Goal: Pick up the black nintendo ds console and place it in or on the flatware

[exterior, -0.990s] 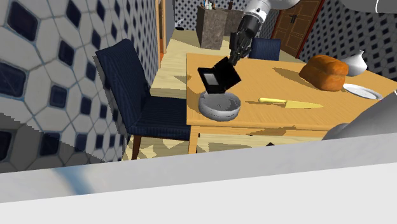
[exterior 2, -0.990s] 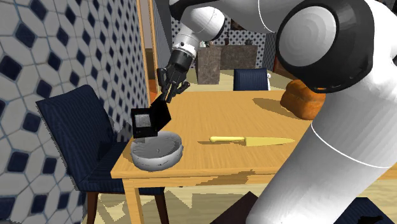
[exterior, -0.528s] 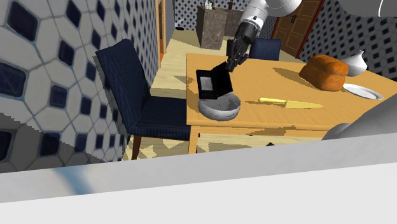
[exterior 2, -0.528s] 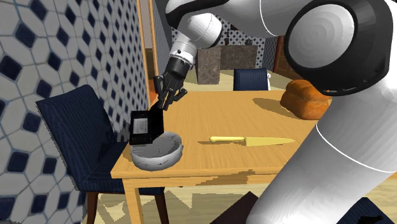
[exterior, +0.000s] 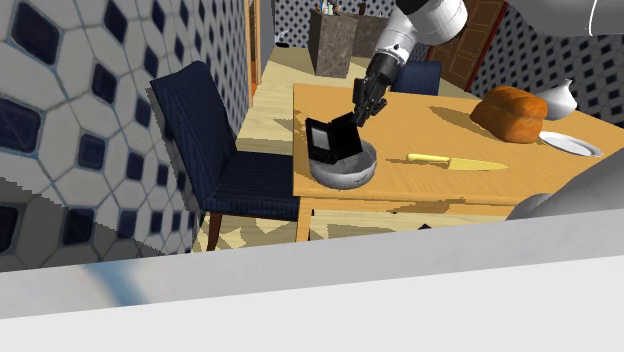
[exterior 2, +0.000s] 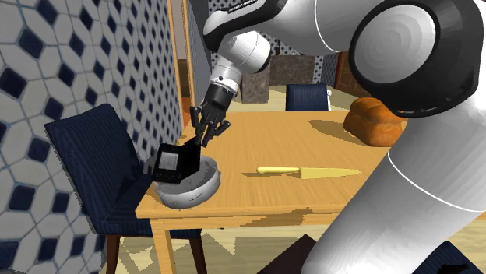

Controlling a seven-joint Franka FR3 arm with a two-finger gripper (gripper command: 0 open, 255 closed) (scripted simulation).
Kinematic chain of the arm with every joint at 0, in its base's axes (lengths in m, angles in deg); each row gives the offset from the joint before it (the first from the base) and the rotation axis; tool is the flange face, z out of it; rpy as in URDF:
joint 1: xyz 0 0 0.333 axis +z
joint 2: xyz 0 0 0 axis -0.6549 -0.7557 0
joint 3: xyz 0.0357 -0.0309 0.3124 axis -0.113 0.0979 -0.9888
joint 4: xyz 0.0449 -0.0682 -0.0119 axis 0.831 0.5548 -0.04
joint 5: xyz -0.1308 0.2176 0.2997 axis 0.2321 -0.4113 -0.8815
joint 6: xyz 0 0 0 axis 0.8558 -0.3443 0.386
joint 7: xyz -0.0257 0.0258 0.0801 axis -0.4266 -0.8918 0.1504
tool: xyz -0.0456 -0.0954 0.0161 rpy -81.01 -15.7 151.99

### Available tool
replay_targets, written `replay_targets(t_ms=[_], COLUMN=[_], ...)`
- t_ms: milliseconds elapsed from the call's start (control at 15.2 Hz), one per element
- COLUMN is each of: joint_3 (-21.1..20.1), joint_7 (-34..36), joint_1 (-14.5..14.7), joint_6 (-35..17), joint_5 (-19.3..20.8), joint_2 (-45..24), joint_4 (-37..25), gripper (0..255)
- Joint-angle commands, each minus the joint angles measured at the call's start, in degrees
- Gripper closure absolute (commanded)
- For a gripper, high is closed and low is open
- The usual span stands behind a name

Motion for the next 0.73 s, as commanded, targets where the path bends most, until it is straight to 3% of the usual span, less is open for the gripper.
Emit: replay_targets(t_ms=[0, 594, 660], joint_3=[-0.3, -0.3, -0.3], joint_7=[-0.7, -1.3, -1.3], joint_1=[0.2, 0.3, 0.3], joint_6=[-1.3, -2.6, -2.6], joint_5=[-0.1, -0.2, -0.2], joint_2=[-0.2, -0.4, -0.4], joint_4=[1.8, 3.1, 3.1], gripper=[255, 255, 0])
